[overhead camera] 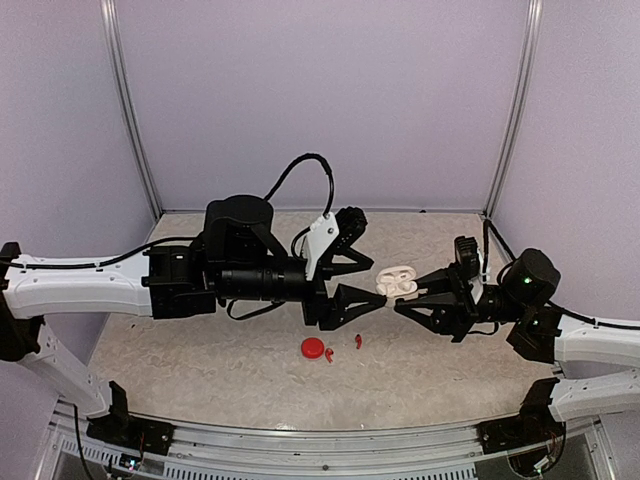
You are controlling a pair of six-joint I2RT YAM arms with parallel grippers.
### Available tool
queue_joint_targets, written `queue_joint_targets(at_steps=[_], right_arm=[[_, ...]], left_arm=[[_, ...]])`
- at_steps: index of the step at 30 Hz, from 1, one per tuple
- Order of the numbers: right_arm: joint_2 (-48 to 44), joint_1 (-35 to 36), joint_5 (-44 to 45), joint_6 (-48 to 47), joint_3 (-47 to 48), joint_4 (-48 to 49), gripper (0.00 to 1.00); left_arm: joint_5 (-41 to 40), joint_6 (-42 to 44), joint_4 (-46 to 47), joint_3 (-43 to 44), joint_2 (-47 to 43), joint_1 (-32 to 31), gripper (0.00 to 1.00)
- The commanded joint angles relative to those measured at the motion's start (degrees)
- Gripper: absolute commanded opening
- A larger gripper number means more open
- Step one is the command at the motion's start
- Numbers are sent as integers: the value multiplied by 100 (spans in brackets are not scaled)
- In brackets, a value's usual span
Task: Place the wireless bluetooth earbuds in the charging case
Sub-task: Adjust the left earbud in the left side groove of the charging case.
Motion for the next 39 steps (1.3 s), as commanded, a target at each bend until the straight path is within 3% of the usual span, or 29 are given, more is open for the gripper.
queue_joint_targets(at_steps=[1, 15, 39], right_arm=[[-3, 82, -108, -97, 84, 91, 0], [-140, 82, 23, -200, 76, -93, 0], [119, 101, -199, -232, 146, -71, 0]], left_arm=[[38, 6, 141, 243, 120, -15, 71], [560, 410, 326, -506, -481, -59, 80], [186, 29, 590, -395, -341, 42, 68]])
